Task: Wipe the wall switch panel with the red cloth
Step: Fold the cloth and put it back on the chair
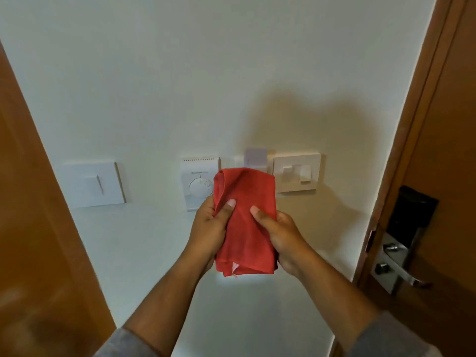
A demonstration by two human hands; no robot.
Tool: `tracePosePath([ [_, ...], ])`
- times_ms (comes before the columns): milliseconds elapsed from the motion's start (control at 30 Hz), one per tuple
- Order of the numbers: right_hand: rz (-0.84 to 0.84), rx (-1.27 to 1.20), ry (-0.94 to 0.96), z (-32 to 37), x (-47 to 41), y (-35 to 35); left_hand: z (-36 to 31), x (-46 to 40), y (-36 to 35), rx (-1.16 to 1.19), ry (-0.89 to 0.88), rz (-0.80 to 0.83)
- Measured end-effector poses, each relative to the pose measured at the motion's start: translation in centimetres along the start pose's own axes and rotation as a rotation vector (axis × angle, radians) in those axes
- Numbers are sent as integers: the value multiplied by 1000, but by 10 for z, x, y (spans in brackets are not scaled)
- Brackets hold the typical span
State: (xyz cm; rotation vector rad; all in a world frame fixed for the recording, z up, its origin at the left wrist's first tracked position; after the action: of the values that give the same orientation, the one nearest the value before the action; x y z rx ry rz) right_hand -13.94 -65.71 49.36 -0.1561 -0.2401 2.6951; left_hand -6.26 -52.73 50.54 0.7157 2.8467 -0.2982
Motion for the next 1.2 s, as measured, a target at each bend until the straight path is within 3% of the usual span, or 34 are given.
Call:
tracePosePath([
  [100,-119,83,77,-10,4,-16,10,10,20,-47,35,-16],
  [300,-117,136,84,-39,7,-44,27,24,59,-85,108,-116],
  [400,-106,278,58,-70,5,-54,40,31,85,-145,141,-152],
  [800,299,315,-307,-186,53,-182,100,124,255,-257,332,-372],
  [1033,310,344,-517,-326,95,-302,178,194,415,-223,580,-358],
  [1200,376,392,-728,-470,135,-374,273,254,527,-245,789,-406],
])
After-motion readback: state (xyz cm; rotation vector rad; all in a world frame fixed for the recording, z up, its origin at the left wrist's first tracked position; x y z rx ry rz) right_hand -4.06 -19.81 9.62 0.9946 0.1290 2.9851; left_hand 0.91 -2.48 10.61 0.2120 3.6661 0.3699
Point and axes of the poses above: each hand's wrist, its own x-axis away from the middle knuckle, its own y-axis out of the back of the hand, z = x × y, the point moved 3 cm from there along -x, towards the middle knuckle
